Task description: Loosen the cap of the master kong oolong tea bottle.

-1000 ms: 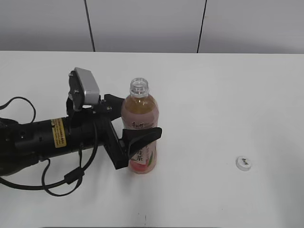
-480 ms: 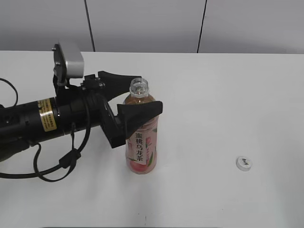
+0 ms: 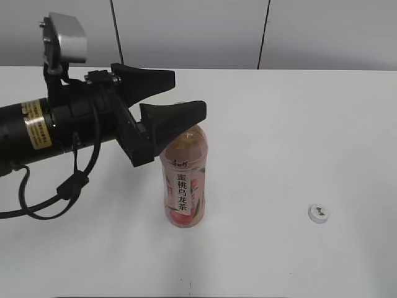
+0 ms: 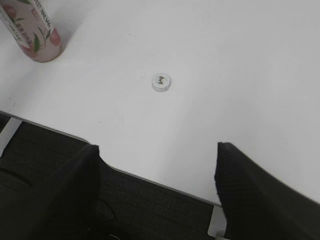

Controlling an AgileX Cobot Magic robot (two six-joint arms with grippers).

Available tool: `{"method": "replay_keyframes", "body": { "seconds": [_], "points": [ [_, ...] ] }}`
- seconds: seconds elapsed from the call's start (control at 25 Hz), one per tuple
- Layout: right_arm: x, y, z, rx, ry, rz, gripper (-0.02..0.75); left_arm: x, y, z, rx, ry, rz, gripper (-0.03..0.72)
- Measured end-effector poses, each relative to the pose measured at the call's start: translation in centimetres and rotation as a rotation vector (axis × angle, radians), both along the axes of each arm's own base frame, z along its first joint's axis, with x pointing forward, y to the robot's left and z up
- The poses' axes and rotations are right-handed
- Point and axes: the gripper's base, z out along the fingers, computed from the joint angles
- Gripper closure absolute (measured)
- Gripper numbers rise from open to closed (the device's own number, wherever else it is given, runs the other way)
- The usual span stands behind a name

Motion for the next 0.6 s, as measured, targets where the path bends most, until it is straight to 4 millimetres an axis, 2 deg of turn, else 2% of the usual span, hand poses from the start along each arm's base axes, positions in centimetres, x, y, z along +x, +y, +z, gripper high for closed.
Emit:
{"method": "replay_keyframes", "body": {
  "seconds": [0.4, 0.6],
  "points": [
    [0.0, 0.0, 0.0, 0.000, 0.000, 0.000, 0.198, -2.2, 1.7, 5.0, 0.098, -0.043, 0.081, 0.138],
    [0.0, 0.0, 0.0, 0.000, 0.000, 0.000, 0.198, -3.4, 3.3, 6.9, 0.222, -0.117, 0.171, 0.138]
  ]
}}
